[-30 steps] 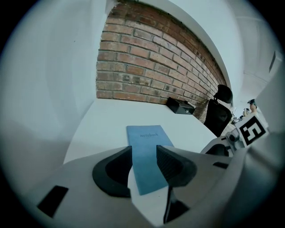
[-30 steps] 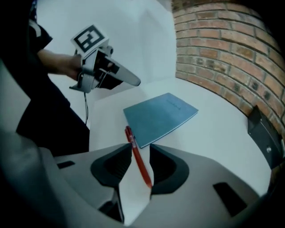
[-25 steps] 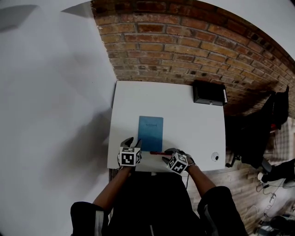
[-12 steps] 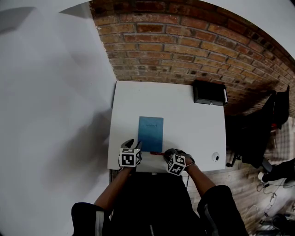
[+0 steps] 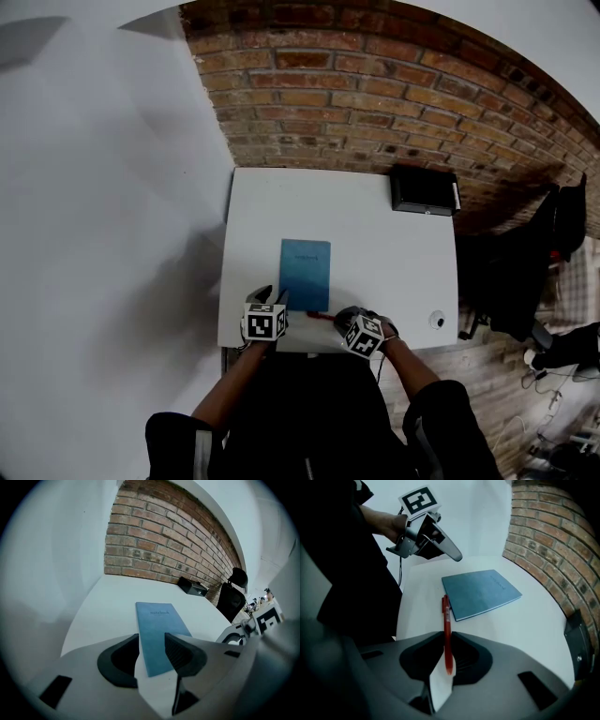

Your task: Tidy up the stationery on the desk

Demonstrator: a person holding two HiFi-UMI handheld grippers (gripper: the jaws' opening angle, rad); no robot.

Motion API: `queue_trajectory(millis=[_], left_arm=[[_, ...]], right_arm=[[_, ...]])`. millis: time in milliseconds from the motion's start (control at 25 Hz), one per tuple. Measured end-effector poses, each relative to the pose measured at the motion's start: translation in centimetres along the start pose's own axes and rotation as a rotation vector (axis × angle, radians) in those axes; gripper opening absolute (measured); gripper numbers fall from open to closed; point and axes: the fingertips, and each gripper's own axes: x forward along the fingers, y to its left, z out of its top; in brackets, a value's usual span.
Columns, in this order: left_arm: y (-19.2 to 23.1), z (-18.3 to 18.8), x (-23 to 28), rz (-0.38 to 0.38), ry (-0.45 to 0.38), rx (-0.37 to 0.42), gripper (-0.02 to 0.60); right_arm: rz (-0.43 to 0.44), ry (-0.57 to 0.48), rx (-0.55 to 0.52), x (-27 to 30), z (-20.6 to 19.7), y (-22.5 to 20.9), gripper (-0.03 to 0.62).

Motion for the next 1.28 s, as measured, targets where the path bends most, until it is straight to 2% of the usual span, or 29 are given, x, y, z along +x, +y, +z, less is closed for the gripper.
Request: queue_trajectory(millis=[440,560,840,1000,1280], left_arm=[[-1.2,0.2,0.4,-0.041,-0.02,0.015,0.176],[-1.4,0.0,0.5,-0.05,-0.011,0.026,0.176],[-1.7,-0.4,0.6,-0.057,-0.002,0.039,0.176],[-1.9,-0.5,0.5,-0.061,-0.004,0.046,0.176],[-1.2,-0.7,0.0,-0.047,-0.011,0.024,0.176]], right_arm=[[-0.042,-0.095,0.115,-1.7,1.3,-0.1,0.064],[-0.071,-0.134,0.178,-2.2,1.7,-0.9,0.064],[-0.07,-0.281,0.461,-3.3,2.6,-2.4,0.064],[-0.075,-0.327,0.57,-3.3,2.6,-3.4,0.064],[-0.017,-0.427,0.86,-2.4,2.7,-4.8,0.064]])
